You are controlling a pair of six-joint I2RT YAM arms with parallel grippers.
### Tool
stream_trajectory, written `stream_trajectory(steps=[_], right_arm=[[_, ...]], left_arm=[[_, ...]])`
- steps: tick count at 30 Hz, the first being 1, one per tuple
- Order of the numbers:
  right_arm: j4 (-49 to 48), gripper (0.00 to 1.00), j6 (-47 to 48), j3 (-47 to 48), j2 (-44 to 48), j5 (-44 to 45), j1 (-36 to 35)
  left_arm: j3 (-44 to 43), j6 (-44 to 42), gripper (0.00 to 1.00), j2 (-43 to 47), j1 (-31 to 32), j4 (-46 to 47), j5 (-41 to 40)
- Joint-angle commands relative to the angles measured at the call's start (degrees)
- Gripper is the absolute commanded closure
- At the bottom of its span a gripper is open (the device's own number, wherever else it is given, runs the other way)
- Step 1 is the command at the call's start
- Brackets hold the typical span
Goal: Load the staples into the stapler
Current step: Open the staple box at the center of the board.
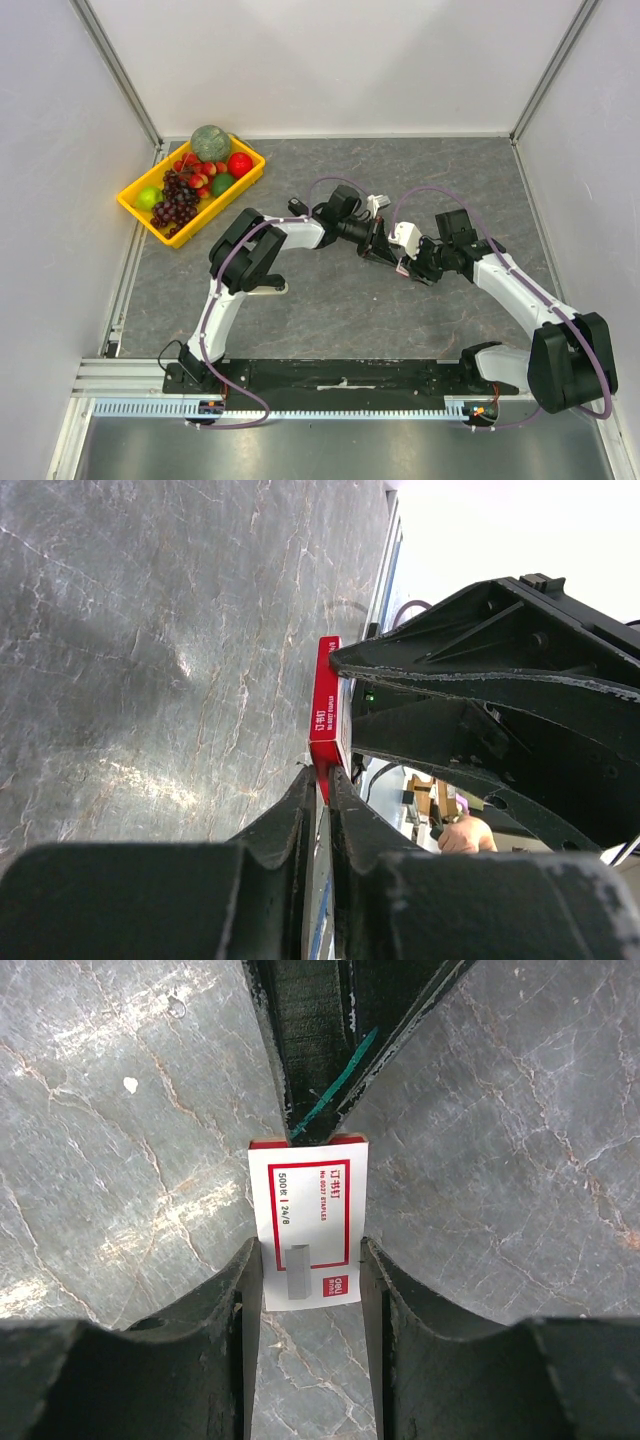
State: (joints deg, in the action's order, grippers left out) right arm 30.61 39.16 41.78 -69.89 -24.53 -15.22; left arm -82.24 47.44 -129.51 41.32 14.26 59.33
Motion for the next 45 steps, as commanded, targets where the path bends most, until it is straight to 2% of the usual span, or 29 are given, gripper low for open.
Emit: stream_trajectory(steps=[1,10,45], right_arm=[[-7.8,0.63,-1.1,0.8,1.5,-2.3,-0.2],[-8.6,0.61,-1.5,0.6,0.7,-2.1,-0.2],[-13.9,0.51,-5.8,-0.6,-5.7,-1.1,-0.2]], left_arm=[[-0.5,2.1,0.84,-1.1,2.8,2.5,3.8],[0.0,3.2,0.75,-1.8,4.1,3.6,4.7],[2.0,6.4,0.76,-6.9,8.7,8.6,5.6]])
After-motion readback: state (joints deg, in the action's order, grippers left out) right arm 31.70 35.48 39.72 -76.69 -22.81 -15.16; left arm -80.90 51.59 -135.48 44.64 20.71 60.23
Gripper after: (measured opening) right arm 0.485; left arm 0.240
